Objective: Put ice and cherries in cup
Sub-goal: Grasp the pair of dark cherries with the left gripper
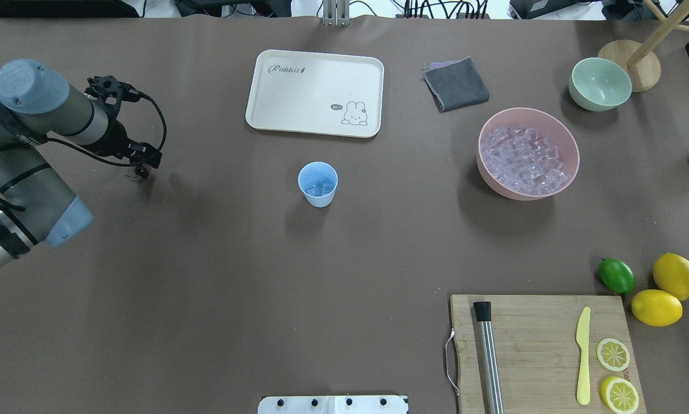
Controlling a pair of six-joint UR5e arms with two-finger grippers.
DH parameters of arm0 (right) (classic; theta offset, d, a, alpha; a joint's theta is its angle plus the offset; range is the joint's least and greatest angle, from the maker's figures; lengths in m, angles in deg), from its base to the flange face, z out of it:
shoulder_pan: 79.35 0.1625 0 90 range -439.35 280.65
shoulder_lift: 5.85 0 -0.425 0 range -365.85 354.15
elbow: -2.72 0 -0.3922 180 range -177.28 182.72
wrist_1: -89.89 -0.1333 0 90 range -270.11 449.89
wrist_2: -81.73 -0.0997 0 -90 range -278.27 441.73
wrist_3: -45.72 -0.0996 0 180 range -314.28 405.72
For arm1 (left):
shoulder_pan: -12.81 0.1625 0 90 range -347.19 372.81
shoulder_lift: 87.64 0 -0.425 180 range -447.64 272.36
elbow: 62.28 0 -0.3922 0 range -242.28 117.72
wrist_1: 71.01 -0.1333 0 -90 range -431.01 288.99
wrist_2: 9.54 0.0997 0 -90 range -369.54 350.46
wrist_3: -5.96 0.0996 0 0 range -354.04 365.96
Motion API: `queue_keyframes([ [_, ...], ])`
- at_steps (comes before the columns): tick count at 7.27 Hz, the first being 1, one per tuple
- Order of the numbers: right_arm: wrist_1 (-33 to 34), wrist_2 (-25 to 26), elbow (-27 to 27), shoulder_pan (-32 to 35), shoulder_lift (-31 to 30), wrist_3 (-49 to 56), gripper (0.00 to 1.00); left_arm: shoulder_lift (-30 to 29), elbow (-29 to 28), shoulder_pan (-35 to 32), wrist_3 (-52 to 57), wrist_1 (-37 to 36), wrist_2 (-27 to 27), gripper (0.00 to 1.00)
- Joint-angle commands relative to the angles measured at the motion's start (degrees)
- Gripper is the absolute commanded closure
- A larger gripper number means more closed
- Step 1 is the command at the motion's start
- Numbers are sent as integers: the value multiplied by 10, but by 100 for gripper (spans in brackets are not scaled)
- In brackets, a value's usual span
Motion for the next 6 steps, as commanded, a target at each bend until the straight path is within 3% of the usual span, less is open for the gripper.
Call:
queue_keyframes([
  [1, 0, 1, 0, 8, -1, 0, 0, -2, -14, 0, -5, 4, 0, 24],
  [2, 0, 1, 0, 11, 0, 0, 0, 0, -11, 0, -8, 4, 0, 40],
  [3, 0, 1, 0, 11, 0, 0, 0, -1, -10, 0, -9, 4, 0, 61],
  [6, 0, 1, 5, 11, -1, 0, 0, -2, -2, -6, -9, -3, -5, 67],
])
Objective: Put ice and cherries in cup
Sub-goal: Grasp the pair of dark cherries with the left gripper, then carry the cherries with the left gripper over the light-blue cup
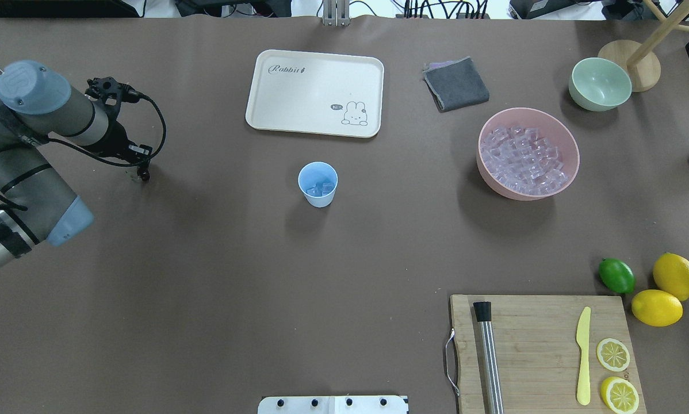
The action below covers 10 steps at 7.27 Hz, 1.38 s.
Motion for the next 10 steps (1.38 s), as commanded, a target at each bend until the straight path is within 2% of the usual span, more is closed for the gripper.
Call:
queue_keyframes([
  [1, 0, 1, 1, 1, 0, 0, 0, -5, 8, -8, -1, -8, -3, 67],
  [2, 0, 1, 0, 1, 0, 0, 0, -36, 20, -13, -14, -51, -3, 67],
  [3, 0, 1, 0, 1, 0, 0, 0, -84, 49, -13, -47, -138, -3, 67],
  [4, 0, 0, 2, 1, 0, 0, 0, -134, 63, -8, -84, -196, -2, 67],
  [6, 0, 0, 6, 1, -3, 0, 0, -219, 57, 56, -235, -204, 4, 67],
  [7, 0, 1, 4, 1, 0, 0, 0, -246, 57, 80, -305, -203, 31, 67],
  [8, 0, 0, 4, 1, 1, 0, 0, -263, 59, 120, -335, -205, 79, 67],
  [10, 0, 0, 10, 1, -2, 0, 0, -260, 61, 130, -341, -205, 84, 67],
])
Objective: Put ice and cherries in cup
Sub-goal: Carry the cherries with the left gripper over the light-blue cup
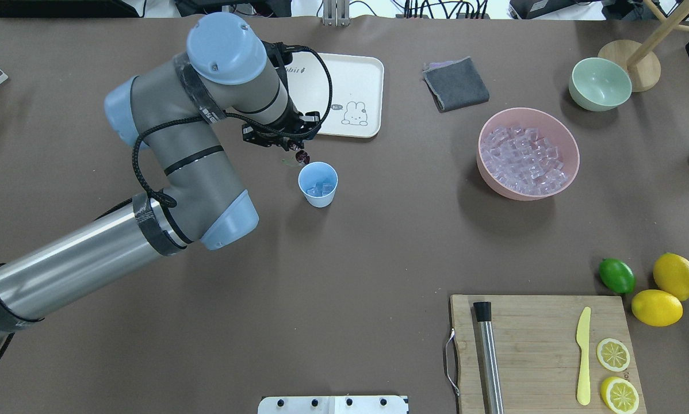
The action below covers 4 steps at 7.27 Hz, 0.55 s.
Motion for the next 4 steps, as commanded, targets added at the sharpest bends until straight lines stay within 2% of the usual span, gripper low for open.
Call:
queue_keyframes([
  [1, 0, 0, 8, 0, -4, 0, 0, -2, 4, 17, -31, 0, 10, 66],
  [3, 0, 0, 7, 0, -3, 0, 0, 10, 16, 20, -36, 1, 11, 66],
  [4, 0, 0, 7, 0, -3, 0, 0, 10, 19, 21, -37, 1, 11, 52],
])
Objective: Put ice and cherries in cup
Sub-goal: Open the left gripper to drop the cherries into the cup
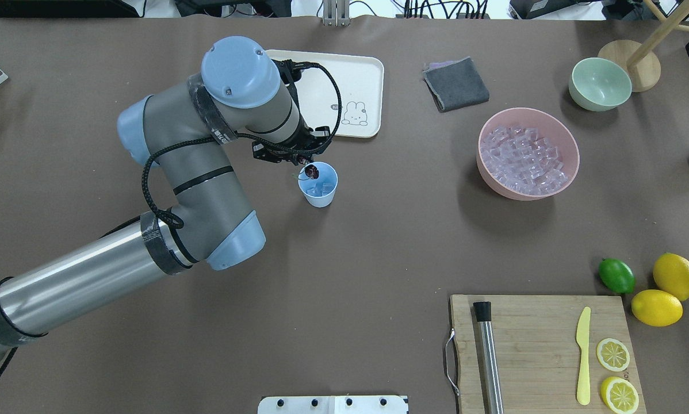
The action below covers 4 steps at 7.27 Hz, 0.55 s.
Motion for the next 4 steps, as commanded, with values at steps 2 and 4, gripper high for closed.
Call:
queue_keyframes([
  [2, 0, 0, -1, 0, 2, 0, 0, 4, 8, 12, -9, 1, 19, 2],
  [4, 0, 0, 0, 0, 3, 0, 0, 37, 47, 8, -5, -1, 17, 2],
])
